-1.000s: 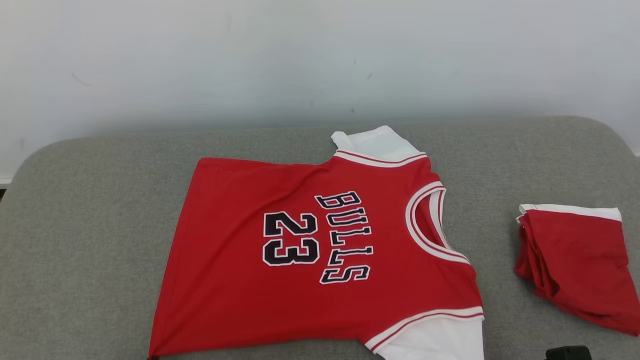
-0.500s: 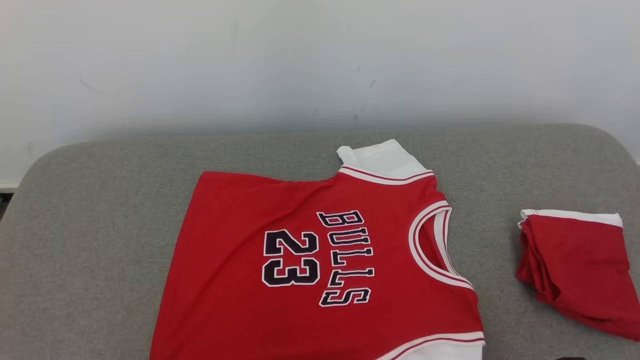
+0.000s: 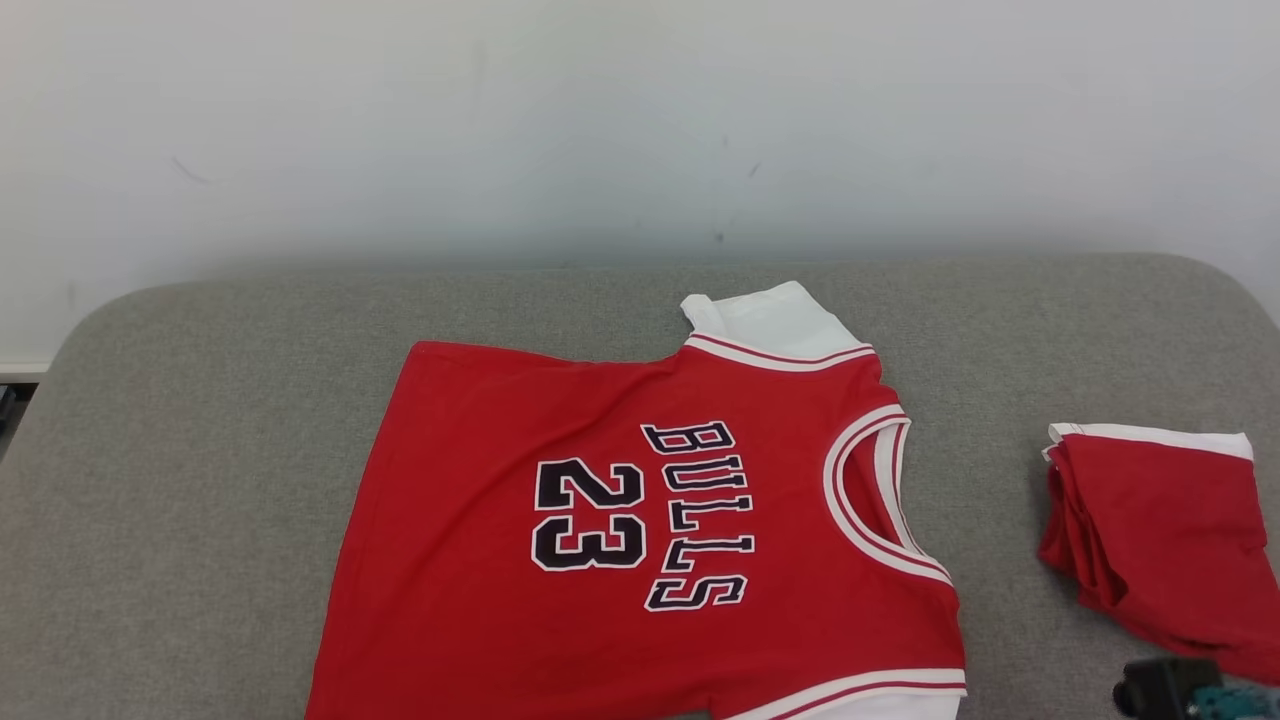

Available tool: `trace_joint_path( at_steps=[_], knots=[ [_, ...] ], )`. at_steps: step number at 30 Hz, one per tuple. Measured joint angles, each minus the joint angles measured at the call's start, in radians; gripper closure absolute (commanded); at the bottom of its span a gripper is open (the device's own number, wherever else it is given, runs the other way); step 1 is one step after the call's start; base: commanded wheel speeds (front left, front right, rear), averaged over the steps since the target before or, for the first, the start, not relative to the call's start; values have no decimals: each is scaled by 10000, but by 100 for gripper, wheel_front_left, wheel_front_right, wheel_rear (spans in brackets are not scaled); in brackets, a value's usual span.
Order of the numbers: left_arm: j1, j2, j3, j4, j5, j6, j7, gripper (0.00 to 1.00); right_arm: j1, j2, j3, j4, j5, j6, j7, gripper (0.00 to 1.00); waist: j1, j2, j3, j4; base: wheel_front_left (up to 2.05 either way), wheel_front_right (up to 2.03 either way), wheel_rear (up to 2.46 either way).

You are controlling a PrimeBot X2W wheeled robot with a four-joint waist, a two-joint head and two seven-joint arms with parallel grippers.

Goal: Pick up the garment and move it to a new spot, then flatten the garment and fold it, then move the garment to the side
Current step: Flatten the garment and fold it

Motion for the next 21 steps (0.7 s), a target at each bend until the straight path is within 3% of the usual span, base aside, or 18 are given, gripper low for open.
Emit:
trace_joint_path(
  at_steps=[3, 10, 21],
  knots=[
    [-108, -36, 138, -654, 67, 58, -529, 0, -595, 171, -466, -209, -322, -165, -740, 0, 1, 0, -26, 68, 0, 0, 0],
    [-555, -157, -27, -2220, 846, 63, -1007, 0, -1793, 1296, -861, -105, -692, -341, -2485, 0, 0, 1, -202, 314, 0, 0, 0],
    [-224, -284, 102, -3503, 1174, 146, -1080, 0, -1898, 2220, -1204, 1001, -1321, -430, -4878, 0, 0, 0, -657, 557, 0, 0, 0]
  ],
)
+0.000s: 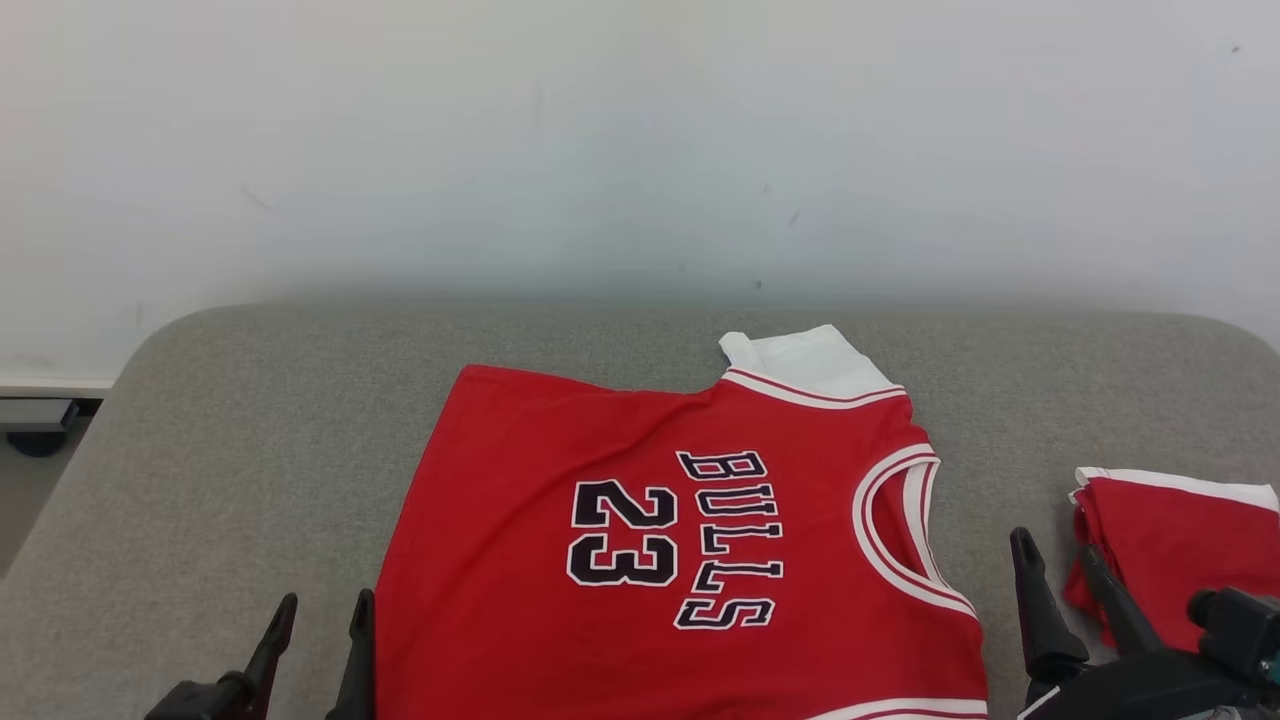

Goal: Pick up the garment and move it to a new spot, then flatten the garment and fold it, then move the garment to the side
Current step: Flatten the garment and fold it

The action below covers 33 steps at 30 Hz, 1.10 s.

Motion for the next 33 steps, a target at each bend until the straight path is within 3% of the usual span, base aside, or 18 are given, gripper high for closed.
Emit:
trace_joint_path(
  at_steps=[12, 21, 33],
  knots=[
    [315, -157, 65, -445, 140, -2, -15, 0, -516, 128, 236, 1210, -353, 92, -1595, 0, 1, 0, -70, -38, 0, 0, 0],
    [574, -575, 756, -362, -372, 2, -17, 0, -606, 169, 414, 1774, -355, 366, -2336, 0, 0, 0, -102, 13, 0, 0, 0],
    [714, -470, 587, -215, -362, 4, 15, 0, -696, 190, 583, 2359, -357, 633, -2838, 0, 0, 0, -78, 7, 0, 0, 0]
  ],
)
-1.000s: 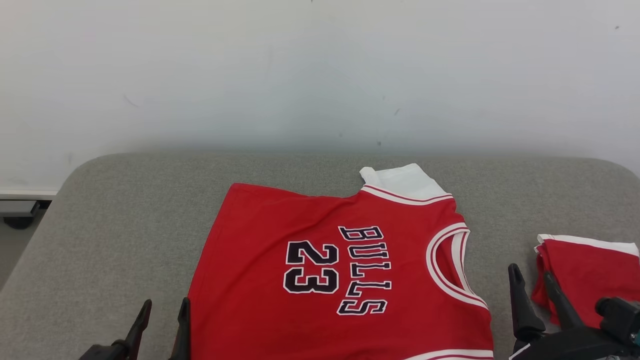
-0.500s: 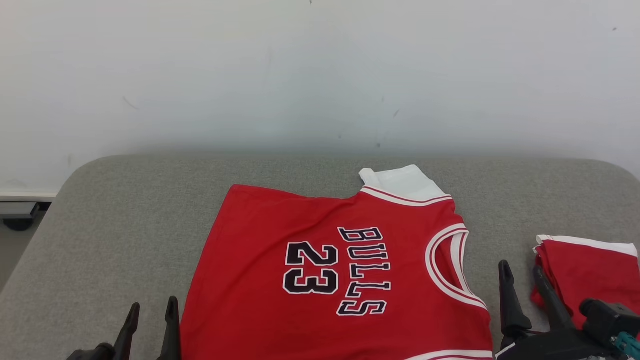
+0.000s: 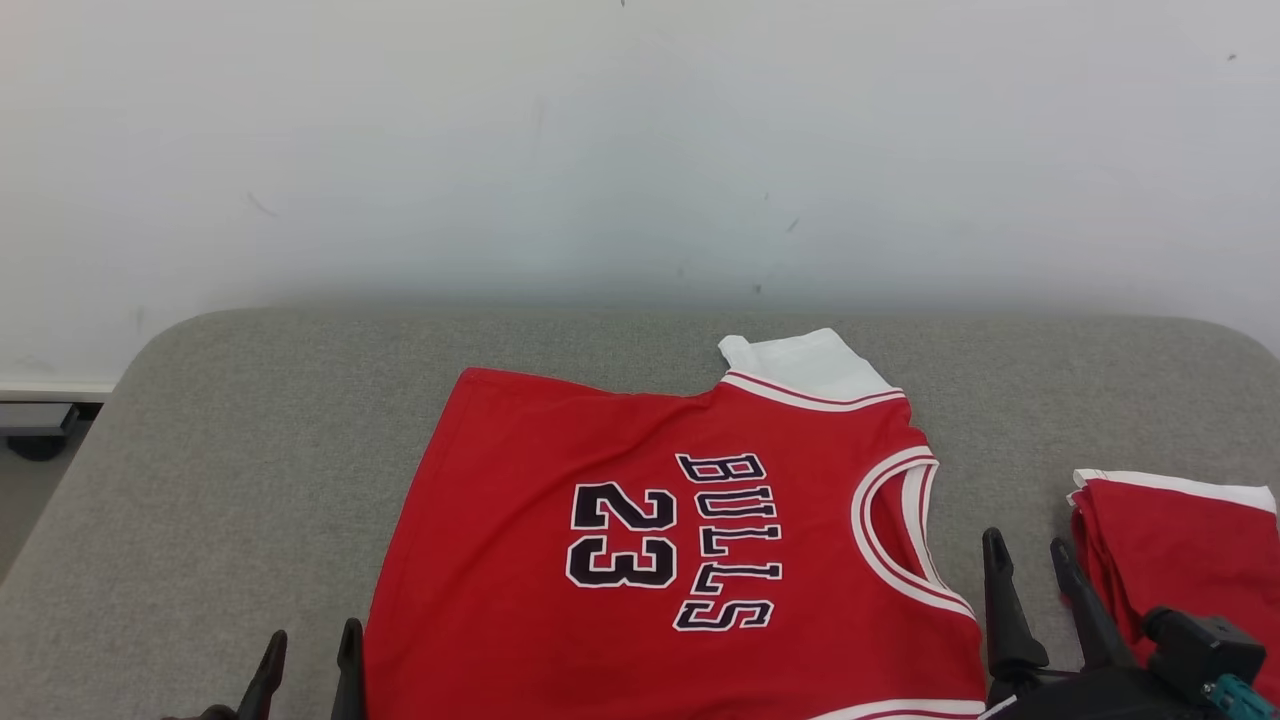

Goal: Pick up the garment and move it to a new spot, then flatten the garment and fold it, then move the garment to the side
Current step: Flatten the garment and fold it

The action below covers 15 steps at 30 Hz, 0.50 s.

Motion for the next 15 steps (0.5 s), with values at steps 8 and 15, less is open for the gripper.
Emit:
trace_joint_path(
  at_steps=[8, 15],
  knots=[
    [121, 50, 12, 711, -290, -90, 874, 0, -124, 6, 109, 263, -46, 165, -196, 0, 0, 0, 47, -80, 0, 0, 0],
    [111, -161, 408, 1893, -1377, -52, 2391, 0, -244, 10, 291, 470, -107, 293, -282, 0, 0, 0, 77, -217, 0, 0, 0]
  ],
)
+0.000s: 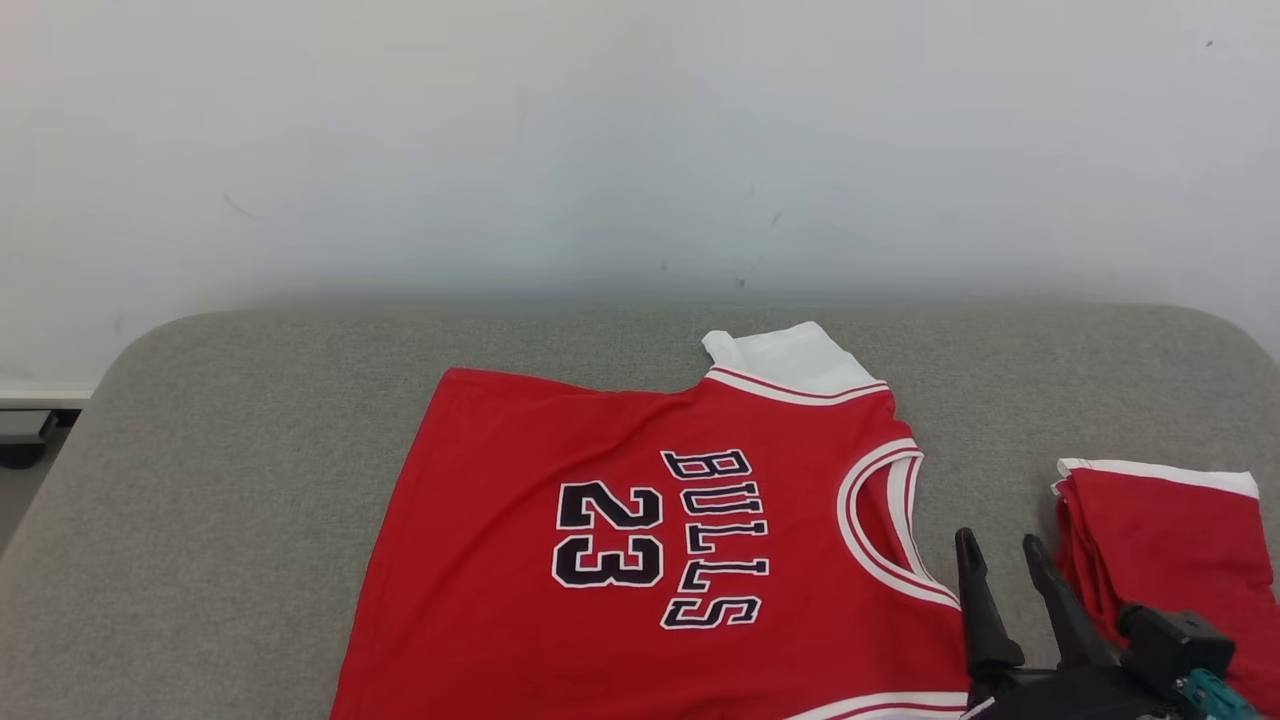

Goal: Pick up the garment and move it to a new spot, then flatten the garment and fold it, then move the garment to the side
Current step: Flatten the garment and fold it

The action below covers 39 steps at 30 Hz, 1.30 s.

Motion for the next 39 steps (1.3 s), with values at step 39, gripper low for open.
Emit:
trace_joint_path(
  at_steps=[39],
  knots=[
    [-1536, -6, -52, 2215, 182, 42, 2282, 31, -266, -105, 186, 353, -174, 267, -180, 0, 0, 0, 347, -607, 0, 0, 0]
  ],
)
